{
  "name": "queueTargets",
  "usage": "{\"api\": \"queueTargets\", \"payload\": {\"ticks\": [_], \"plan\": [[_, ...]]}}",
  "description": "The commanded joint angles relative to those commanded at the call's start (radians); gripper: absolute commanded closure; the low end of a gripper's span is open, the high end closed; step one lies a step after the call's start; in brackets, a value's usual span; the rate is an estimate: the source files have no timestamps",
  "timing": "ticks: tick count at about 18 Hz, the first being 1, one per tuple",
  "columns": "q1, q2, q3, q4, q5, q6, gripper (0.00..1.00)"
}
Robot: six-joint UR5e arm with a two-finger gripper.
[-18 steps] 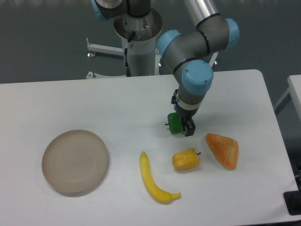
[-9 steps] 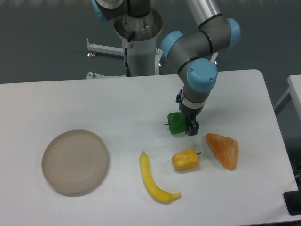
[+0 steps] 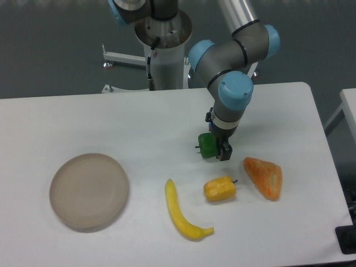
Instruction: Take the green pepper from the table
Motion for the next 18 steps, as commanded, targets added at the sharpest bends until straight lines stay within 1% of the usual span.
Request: {"api": "queueTargets", "payload": {"ticks": [8,9,10,12,15,16,18], "plan": [[-0.006,0.0,-0.012,0.002,-0.017,-0.008,0.0],[-0.006,0.0,-0.012,0.002,-0.017,-0.011,0.07],[-0.006,0.0,-0.011,0.002,-0.017,-0.011,0.18],[-0.006,0.0,-0.008,0.0,-0.017,-0.012,0.29],[-0.005,0.002,-0.005,0.0,-0.018,-0.011,0.39],[-0.005,0.002,-0.005,0.0,-0.018,-0.012,0.45],[-0.003,0.002,0.001,-0.002,-0.018,-0.012,0.48]]}}
